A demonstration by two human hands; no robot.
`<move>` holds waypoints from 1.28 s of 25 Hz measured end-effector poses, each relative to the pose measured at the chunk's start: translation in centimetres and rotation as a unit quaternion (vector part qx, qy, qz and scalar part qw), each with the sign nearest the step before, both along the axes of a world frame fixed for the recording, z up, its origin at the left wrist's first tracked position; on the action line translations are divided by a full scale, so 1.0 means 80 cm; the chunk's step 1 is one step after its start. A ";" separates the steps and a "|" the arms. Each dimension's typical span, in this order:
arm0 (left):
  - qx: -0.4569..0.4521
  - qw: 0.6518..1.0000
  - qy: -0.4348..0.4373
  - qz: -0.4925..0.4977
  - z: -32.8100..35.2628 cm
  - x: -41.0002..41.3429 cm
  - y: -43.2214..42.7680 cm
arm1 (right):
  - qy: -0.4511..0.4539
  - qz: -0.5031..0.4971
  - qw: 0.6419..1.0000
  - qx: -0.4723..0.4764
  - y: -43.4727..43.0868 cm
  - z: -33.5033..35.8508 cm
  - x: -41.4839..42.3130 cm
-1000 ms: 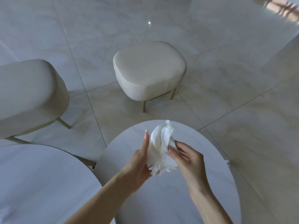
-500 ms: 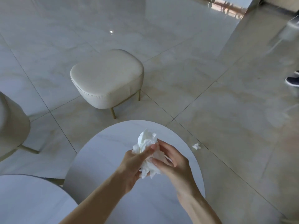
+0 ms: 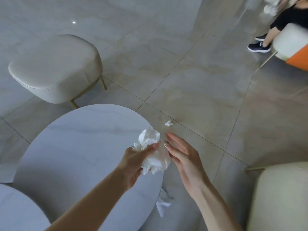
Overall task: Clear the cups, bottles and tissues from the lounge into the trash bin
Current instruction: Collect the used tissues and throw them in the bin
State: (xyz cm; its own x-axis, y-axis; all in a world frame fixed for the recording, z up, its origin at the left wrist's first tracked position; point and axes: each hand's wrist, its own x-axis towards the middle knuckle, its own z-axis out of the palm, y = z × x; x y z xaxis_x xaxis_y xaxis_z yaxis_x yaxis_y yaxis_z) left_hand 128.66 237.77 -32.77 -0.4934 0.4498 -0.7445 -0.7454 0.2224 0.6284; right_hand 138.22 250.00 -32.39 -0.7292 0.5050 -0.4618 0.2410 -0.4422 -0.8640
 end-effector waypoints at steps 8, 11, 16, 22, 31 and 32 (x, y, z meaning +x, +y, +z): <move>0.015 1.000 -0.020 0.005 -0.025 0.127 0.090 | 0.022 0.026 0.999 0.030 0.073 -0.013 0.126; 0.012 0.999 -0.039 0.002 -0.061 0.166 0.103 | -0.006 -0.004 1.000 0.022 0.088 -0.052 0.166; -0.024 0.998 -0.055 -0.024 -0.178 0.226 0.110 | -0.053 -0.056 0.997 -0.014 0.090 -0.167 0.222; -0.040 0.997 -0.035 -0.061 -0.416 0.249 0.110 | -0.082 -0.076 0.993 0.026 0.110 -0.395 0.246; -0.027 0.998 0.029 -0.051 -0.653 0.183 0.105 | -0.061 -0.005 0.995 0.081 0.116 -0.643 0.205; -0.018 0.998 0.037 -0.047 -0.665 0.173 0.105 | -0.059 0.008 0.994 0.090 0.113 -0.656 0.199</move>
State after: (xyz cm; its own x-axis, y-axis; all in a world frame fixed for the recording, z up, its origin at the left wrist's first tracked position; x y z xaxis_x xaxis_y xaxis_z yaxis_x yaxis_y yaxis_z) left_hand 142.46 246.15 -85.99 -0.5049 0.4701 -0.7239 -0.6721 0.3121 0.6715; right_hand 154.11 259.03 -84.83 -0.6836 0.5765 -0.4475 0.3510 -0.2780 -0.8942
